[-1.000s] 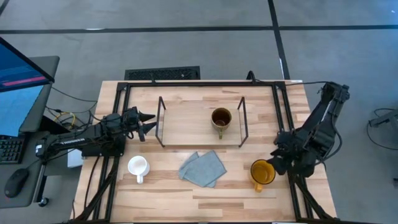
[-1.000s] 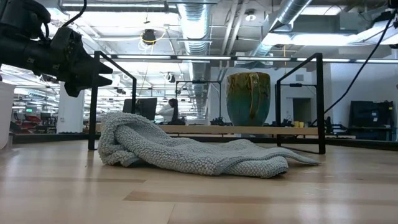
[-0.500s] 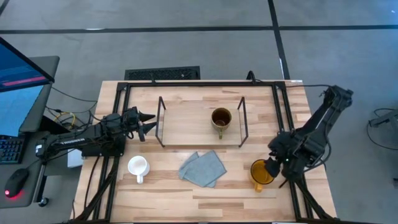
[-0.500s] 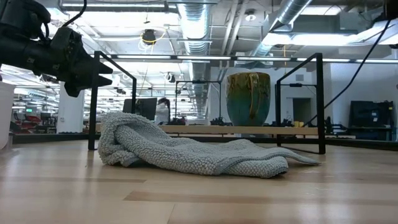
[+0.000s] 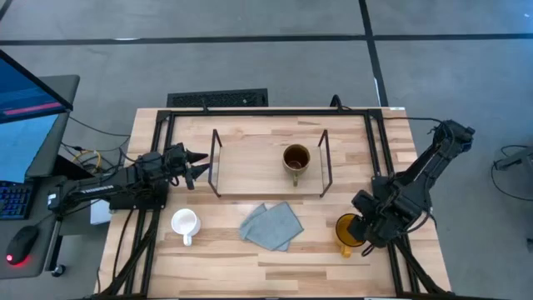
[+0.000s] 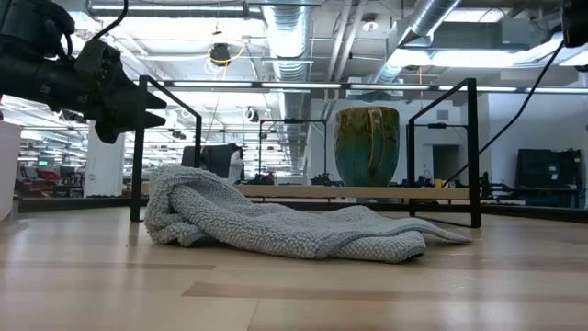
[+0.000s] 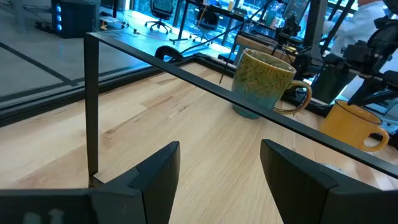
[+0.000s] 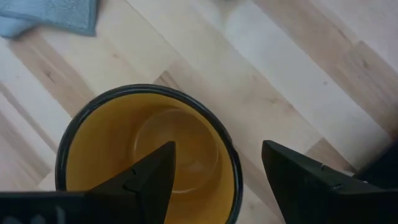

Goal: Stack small to large cups/mugs on shelf
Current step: Put the yellow mug on the shelf

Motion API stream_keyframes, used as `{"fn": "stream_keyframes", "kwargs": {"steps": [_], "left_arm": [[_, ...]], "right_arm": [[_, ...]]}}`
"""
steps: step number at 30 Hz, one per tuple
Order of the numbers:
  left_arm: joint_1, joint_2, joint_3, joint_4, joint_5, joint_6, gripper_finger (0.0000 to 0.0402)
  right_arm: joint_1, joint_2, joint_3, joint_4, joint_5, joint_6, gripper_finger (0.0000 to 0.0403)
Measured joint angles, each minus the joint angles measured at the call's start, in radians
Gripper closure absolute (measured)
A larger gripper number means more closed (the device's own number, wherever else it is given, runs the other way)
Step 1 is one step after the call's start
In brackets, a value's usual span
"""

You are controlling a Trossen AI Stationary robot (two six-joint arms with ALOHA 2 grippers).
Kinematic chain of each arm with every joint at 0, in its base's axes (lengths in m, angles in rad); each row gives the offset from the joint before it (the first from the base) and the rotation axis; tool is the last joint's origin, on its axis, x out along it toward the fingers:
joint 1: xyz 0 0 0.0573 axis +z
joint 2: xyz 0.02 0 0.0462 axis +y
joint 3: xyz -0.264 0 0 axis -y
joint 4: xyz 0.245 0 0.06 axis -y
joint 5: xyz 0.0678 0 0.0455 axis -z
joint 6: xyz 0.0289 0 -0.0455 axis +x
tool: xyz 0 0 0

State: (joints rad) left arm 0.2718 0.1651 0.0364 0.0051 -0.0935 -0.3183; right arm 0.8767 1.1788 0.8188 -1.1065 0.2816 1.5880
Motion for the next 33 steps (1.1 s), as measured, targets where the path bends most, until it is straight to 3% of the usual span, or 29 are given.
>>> {"fn": "stream_keyframes", "kwargs": {"steps": [14, 24, 28, 33], "left_arm": [[0.000, 0.000, 0.000, -0.014, 0.000, 0.000, 0.0187], [0.000, 0.000, 0.001, -0.035, 0.001, 0.000, 0.0187], [0.000, 0.000, 0.001, -0.036, 0.001, 0.000, 0.0187], [0.000, 0.000, 0.001, -0.038, 0.001, 0.000, 0.0187]], "right_arm": [[-0.042, 0.094, 0.000, 0.017, -0.026, -0.003, 0.0143], [-0.106, 0.103, 0.000, 0.051, -0.077, -0.125, 0.0145], [-0.139, 0.103, 0.000, 0.055, -0.114, -0.180, 0.0169], [-0.176, 0.103, 0.000, 0.060, -0.128, -0.244, 0.0233]]}}
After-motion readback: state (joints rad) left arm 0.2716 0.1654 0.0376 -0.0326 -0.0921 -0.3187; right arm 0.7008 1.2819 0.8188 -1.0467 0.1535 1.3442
